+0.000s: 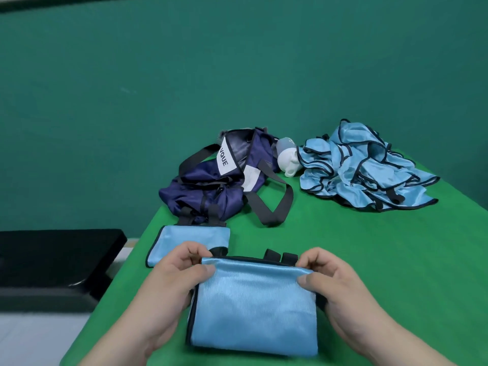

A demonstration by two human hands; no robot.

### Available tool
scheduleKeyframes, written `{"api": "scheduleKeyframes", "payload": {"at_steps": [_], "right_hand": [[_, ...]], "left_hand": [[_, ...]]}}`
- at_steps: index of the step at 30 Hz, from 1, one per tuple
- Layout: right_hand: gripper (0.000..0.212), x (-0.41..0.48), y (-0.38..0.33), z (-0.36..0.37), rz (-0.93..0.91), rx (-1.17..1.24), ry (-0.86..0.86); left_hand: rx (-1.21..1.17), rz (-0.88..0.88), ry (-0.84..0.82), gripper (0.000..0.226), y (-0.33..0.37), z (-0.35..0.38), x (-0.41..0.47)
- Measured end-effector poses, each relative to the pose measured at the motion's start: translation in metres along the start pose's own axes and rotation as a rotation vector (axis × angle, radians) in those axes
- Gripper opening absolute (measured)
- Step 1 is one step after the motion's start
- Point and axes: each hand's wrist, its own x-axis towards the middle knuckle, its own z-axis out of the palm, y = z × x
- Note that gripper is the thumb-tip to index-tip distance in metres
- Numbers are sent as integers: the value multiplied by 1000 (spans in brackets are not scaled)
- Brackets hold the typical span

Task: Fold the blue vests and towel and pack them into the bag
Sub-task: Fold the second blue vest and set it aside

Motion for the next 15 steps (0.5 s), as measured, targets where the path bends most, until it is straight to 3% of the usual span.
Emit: {"api": "scheduleKeyframes", "payload": {"at_steps": [7, 10, 13, 15], "right_hand": [[12, 77, 0, 78, -1, -60, 44], [10, 112, 4, 99, -12, -103, 98], [14, 141, 18, 110, -80, -321, 210], [10, 153, 33, 115, -78, -535, 237]], "left_hand": [[62, 27, 91, 15, 41, -66, 45], [91, 13, 130, 19, 46, -86, 82], [177, -10, 170, 17, 36, -103, 120], [395, -12, 222, 11, 22, -110, 140]]}}
